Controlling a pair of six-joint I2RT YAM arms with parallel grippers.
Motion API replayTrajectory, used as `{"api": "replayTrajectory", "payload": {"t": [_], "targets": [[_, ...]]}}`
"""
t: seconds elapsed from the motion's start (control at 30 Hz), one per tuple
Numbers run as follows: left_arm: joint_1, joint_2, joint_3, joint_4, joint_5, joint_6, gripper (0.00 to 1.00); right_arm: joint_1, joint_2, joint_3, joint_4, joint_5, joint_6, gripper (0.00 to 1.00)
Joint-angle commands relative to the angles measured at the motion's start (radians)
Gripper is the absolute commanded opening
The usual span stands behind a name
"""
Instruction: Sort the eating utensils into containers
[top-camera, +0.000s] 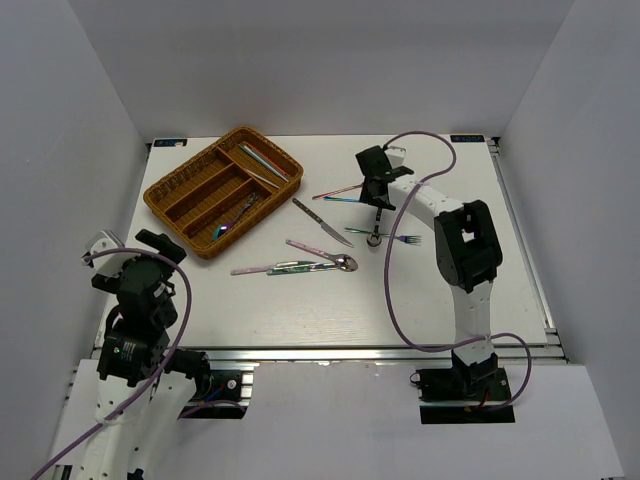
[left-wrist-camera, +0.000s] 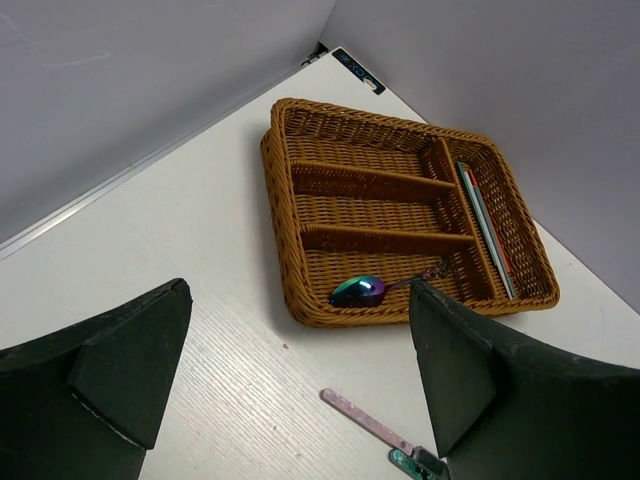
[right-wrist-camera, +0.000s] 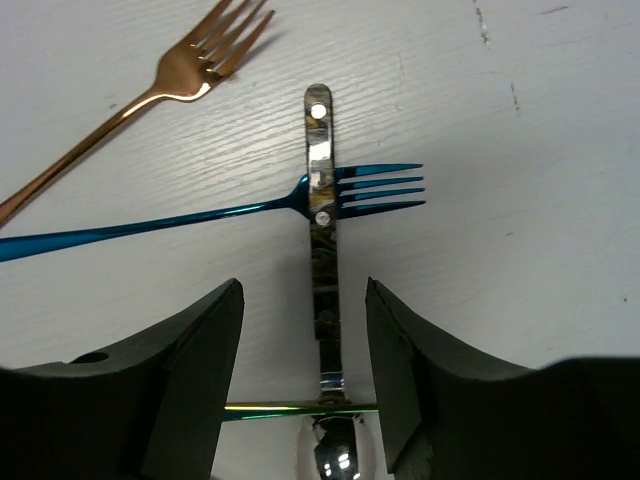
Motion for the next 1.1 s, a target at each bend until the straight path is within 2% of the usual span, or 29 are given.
{"api": "replayTrajectory", "payload": {"t": [0.0,0.23,0.4,0.53,0.57,0.6,0.83,1.07], "targets": [[-0.005,0.006,-0.010,0.022,0.024,0.016,0.98,-0.013,-0.007,-0.026,0.036,-0.001,-0.026,0.56],[-0.005,0.007,-0.011,0.023,0.031,0.020,0.98,-0.054,0.056,-0.020,0.074,-0.095,-0.049,0.48],[-0.005,0.012,-0.011,0.025,0.035,0.022,0.98,-0.057,0.111,0.014,0.042,-0.092,-0.039,0.38],[-0.007,0.010,-0.011,0.025,0.036,0.023,0.98,-0.057,0.102,-0.035,0.064,-0.075,-0.025,0.36],[-0.005,0.010,-0.011,0.026,0.038,0.023,0.98,-0.057,0.094,-0.046,0.070,-0.076,-0.025,0.33],[-0.005,0.013,-0.011,0.026,0.038,0.023,0.98,-0.059,0.090,-0.055,0.076,-0.073,-0.022,0.24],[-0.007,0.013,-0.011,0.028,0.039,0.025,0.98,-0.057,-0.033,-0.178,0.176,-0.046,0.011,0.00],[-0.007,0.015,-0.013,0.028,0.041,0.026,0.98,-0.052,-0.148,-0.293,0.375,-0.030,-0.034,0.00]]}}
